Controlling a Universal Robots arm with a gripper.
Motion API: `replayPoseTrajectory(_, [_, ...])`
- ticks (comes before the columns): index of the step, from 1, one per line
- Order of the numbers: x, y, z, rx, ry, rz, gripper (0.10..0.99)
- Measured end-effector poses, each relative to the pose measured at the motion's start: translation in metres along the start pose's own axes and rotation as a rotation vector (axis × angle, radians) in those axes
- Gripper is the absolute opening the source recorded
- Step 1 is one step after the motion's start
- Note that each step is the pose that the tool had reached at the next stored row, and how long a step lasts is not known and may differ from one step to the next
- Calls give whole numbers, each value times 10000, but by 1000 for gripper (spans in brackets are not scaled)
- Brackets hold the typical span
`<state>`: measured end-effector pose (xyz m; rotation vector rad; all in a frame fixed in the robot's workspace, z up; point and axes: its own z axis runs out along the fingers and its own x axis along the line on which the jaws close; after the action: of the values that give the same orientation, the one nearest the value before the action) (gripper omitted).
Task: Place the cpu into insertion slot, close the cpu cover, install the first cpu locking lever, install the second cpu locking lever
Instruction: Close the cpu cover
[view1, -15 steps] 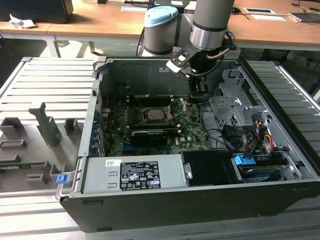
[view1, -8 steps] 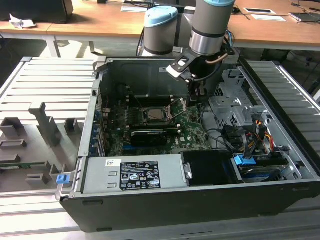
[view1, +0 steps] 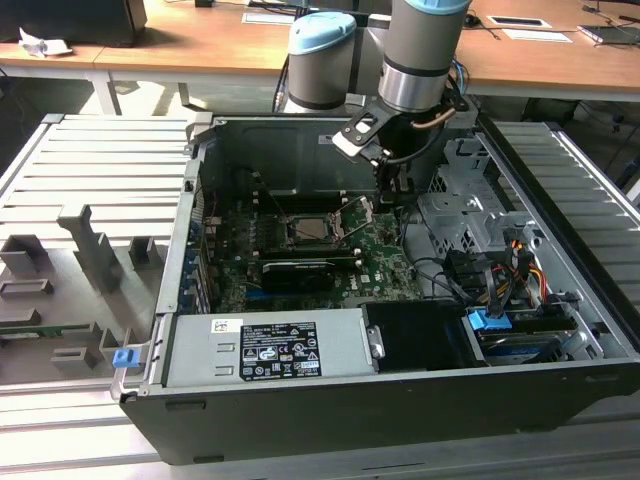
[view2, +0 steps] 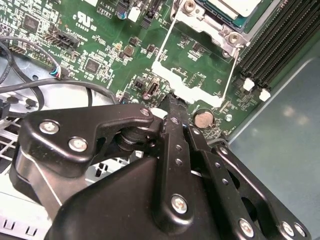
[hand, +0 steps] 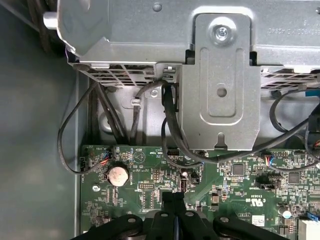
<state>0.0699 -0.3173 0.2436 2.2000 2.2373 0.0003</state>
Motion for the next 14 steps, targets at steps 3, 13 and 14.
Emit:
replayPoseTrajectory(3, [-1,-3,-15,62,-2,-1,106])
replayPoseTrajectory(13, [2,-113,-26,115,0,-2,106])
replayPoseTrajectory(14, [2,-130,-27,115,-1,-2,106])
